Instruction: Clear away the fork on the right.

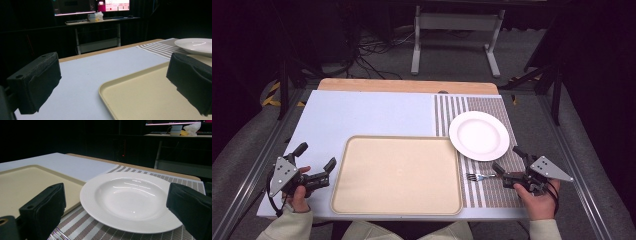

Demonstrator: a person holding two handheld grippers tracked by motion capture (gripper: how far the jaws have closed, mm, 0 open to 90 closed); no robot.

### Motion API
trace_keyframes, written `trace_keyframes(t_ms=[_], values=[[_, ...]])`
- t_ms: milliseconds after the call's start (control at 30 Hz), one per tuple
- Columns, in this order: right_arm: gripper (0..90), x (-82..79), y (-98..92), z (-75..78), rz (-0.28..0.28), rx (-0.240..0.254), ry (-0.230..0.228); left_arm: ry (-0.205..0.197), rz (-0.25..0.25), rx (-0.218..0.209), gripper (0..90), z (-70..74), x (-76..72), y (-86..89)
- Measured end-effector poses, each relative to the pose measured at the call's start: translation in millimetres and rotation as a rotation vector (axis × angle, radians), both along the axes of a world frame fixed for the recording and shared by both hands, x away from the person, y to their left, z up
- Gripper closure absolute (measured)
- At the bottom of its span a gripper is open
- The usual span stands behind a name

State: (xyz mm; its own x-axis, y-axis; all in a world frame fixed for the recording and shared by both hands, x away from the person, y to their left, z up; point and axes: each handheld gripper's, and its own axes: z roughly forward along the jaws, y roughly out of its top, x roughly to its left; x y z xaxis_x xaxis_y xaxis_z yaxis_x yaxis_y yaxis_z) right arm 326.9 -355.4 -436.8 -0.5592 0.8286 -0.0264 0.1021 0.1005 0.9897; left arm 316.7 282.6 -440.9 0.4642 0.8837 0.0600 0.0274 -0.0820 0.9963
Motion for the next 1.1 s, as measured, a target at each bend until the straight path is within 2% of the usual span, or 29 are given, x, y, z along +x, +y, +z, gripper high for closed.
trace_keyframes(t_ms=[133,667,867,967,1100], values=[[2.7,-0.7,0.2,0.4,0.005,0.001,-0.001,-0.004,0.003,-0.009,0.0,0.1,-0.2,0.0],[2.7,-1.8,2.6,2.5,0.022,0.008,0.004,-0.001,0.006,0.000,0.0,0.3,-0.1,0.4],[3.1,2.9,7.8,12.1,0.039,-0.016,0.023,0.002,0.007,0.002,0.0,0.2,-0.3,-0.6],[3.0,6.0,10.7,18.2,0.060,-0.010,0.031,0.002,0.009,0.001,0.0,0.2,-0.4,-0.4],[3.0,10.8,14.4,26.0,0.077,-0.035,0.038,0.002,0.009,0.004,0.0,0.2,-0.1,0.3]])
